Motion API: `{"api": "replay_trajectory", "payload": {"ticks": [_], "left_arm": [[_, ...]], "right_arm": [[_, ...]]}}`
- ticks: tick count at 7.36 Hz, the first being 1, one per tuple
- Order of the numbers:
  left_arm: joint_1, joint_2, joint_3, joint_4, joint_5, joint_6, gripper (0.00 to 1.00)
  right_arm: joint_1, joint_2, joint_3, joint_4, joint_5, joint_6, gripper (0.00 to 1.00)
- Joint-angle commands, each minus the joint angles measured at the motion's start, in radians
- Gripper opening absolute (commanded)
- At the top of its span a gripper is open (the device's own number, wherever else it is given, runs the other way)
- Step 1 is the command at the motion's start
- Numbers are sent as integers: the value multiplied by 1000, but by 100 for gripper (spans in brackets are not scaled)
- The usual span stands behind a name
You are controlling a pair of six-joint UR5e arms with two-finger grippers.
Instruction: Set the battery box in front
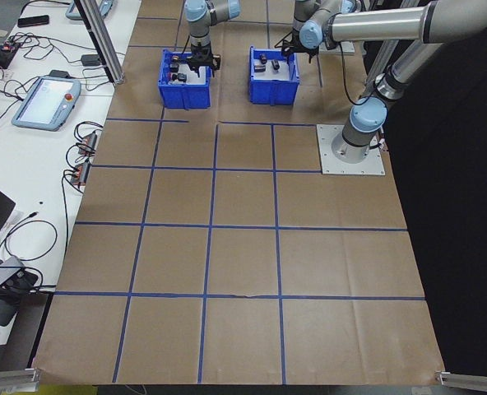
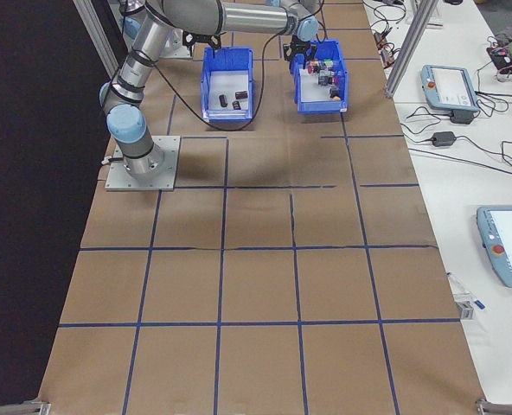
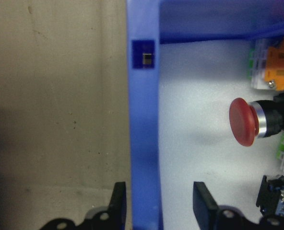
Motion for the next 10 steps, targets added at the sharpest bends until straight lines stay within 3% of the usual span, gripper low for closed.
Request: {"api": "replay_trajectory", "payload": {"ticks": [1, 4, 5, 8, 10], "left_arm": [[-9, -34, -25, 57, -1, -46, 98], [-58, -115, -25, 118, 4, -98, 98], [-75, -149, -28, 160, 5, -106, 91], [-84, -152, -74, 198, 0, -109, 43], [-84, -149, -127, 345, -6, -121, 5]], "right_arm": [[0, -19, -8, 31, -13, 1, 5], [-21, -68, -9, 31, -13, -8, 4], [-62, -84, 4, 31, -51, -37, 3], [-255, -131, 56, 29, -74, -236, 4], [-430, -221, 141, 11, -67, -432, 4]]}}
